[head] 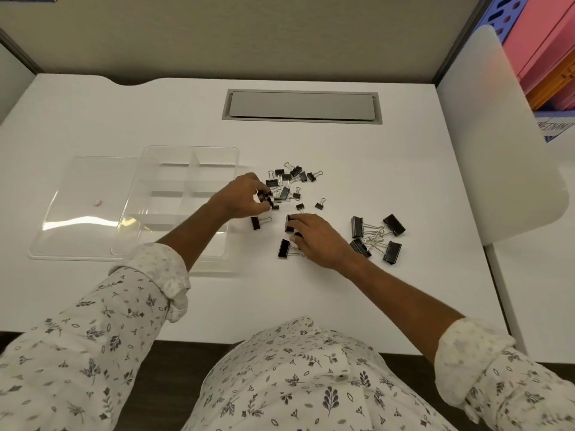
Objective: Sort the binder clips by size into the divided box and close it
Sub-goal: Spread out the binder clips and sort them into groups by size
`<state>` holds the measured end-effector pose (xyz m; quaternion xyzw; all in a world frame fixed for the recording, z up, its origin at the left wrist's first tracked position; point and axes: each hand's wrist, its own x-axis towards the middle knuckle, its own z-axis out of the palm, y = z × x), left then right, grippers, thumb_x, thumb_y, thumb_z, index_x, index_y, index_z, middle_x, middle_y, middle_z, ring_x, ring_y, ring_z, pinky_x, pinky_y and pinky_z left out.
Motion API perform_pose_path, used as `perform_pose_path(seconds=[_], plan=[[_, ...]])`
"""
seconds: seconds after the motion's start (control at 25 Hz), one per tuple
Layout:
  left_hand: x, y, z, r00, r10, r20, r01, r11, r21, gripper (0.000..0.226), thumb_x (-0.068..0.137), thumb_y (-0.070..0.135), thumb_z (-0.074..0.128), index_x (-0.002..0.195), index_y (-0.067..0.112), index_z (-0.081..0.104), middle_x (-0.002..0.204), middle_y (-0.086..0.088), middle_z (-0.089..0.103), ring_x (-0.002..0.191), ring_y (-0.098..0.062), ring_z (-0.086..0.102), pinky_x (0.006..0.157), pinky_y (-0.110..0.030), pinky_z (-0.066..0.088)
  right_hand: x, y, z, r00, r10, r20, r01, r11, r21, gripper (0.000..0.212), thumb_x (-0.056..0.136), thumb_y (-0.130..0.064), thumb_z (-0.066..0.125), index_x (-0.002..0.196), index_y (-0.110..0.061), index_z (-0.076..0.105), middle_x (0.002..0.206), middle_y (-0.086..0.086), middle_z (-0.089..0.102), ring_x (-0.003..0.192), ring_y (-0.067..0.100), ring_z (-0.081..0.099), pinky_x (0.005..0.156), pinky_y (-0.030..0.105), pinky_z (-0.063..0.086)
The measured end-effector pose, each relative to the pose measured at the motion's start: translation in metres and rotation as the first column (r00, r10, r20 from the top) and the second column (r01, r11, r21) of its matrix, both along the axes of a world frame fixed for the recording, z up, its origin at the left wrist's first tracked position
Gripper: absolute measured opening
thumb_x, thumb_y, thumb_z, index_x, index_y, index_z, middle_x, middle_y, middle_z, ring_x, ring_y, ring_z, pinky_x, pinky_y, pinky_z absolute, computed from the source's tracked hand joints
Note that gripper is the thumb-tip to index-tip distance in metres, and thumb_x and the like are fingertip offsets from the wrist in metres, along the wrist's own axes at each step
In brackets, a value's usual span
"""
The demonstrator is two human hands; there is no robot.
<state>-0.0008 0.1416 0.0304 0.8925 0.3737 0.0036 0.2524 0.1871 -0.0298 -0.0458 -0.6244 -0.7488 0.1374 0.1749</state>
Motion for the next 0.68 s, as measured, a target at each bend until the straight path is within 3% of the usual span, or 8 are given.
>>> perform_pose_path(seconds=[0.16,0.28,0.36,0.44,0.52,0.56,0.6,0.68], plan=[[0.000,-0.001,0.020,0.993,0.075,0.092,-0.071,0.997,-0.039,0.027,0.086,0.038,0.067,0.104,0.021,0.078,0.099,-0.004,0.064,0.090,-0.015,0.063,0.081,-0.030,0.051,-0.005,0.003,0.009,0.991,-0.071,-0.114,0.071,0.997,-0.006,0.041,0.103,-0.027,0.053,0.139,-0.008,0.055,0.145,0.012,0.055,0.134,0.029,0.049,0.113,0.041,0.039],[0.008,-0.010,0.019,0.960,0.227,0.161,-0.203,0.967,-0.156,0.024,0.088,0.037,0.071,0.103,0.020,0.079,0.103,0.000,0.069,0.091,-0.013,0.068,0.074,-0.018,0.046,-0.007,0.006,0.020,0.903,-0.235,-0.359,0.211,0.972,-0.107,0.044,0.105,-0.032,0.051,0.144,-0.011,0.050,0.145,0.008,0.054,0.133,0.023,0.048,0.108,0.036,0.043],[0.017,-0.022,0.015,0.926,0.299,0.231,-0.245,0.941,-0.234,0.030,0.083,0.037,0.078,0.107,0.018,0.077,0.107,0.001,0.070,0.092,-0.012,0.070,0.076,-0.017,0.050,-0.006,0.009,0.029,0.706,-0.403,-0.582,0.340,0.914,-0.221,0.042,0.105,-0.037,0.051,0.141,-0.015,0.051,0.139,0.004,0.059,0.126,0.016,0.056,0.103,0.031,0.048],[0.027,-0.036,0.007,0.916,0.294,0.274,-0.221,0.938,-0.269,0.039,0.079,0.033,0.084,0.113,0.018,0.075,0.112,0.001,0.069,0.095,-0.011,0.070,0.083,-0.023,0.056,-0.002,0.013,0.040,0.331,-0.548,-0.768,0.393,0.820,-0.415,0.039,0.103,-0.037,0.056,0.136,-0.015,0.054,0.130,0.004,0.064,0.115,0.014,0.065,0.096,0.031,0.056],[0.038,-0.050,-0.002,0.913,0.252,0.322,-0.161,0.945,-0.284,0.046,0.077,0.024,0.086,0.119,0.015,0.071,0.117,-0.002,0.067,0.099,-0.011,0.069,0.088,-0.024,0.058,0.011,0.013,0.047,-0.039,-0.589,-0.807,0.409,0.728,-0.551,0.039,0.100,-0.031,0.064,0.131,-0.010,0.055,0.123,0.010,0.066,0.103,0.017,0.070,0.091,0.032,0.060],[0.045,-0.057,-0.007,0.905,0.233,0.357,-0.128,0.947,-0.294,0.048,0.076,0.018,0.086,0.121,0.012,0.070,0.118,-0.004,0.065,0.100,-0.011,0.068,0.090,-0.023,0.057,0.021,0.011,0.047,-0.158,-0.586,-0.795,0.426,0.686,-0.590,0.039,0.097,-0.027,0.068,0.129,-0.007,0.056,0.120,0.013,0.068,0.097,0.018,0.071,0.089,0.032,0.060],[0.051,-0.064,-0.011,0.895,0.219,0.388,-0.101,0.948,-0.302,0.049,0.076,0.013,0.086,0.122,0.010,0.068,0.119,-0.005,0.065,0.102,-0.010,0.067,0.091,-0.022,0.057,0.031,0.008,0.048,-0.222,-0.585,-0.780,0.440,0.654,-0.615,0.039,0.095,-0.023,0.072,0.126,-0.006,0.057,0.116,0.014,0.069,0.093,0.019,0.072,0.088,0.031,0.061],[0.065,-0.078,-0.019,0.888,0.181,0.423,-0.051,0.952,-0.301,0.051,0.077,0.010,0.084,0.125,0.010,0.066,0.120,-0.005,0.063,0.105,-0.009,0.065,0.089,-0.019,0.056,0.052,-0.007,0.049,-0.217,-0.612,-0.761,0.429,0.640,-0.637,0.037,0.090,-0.012,0.076,0.123,-0.004,0.061,0.107,0.014,0.071,0.092,0.020,0.072,0.089,0.029,0.060]])
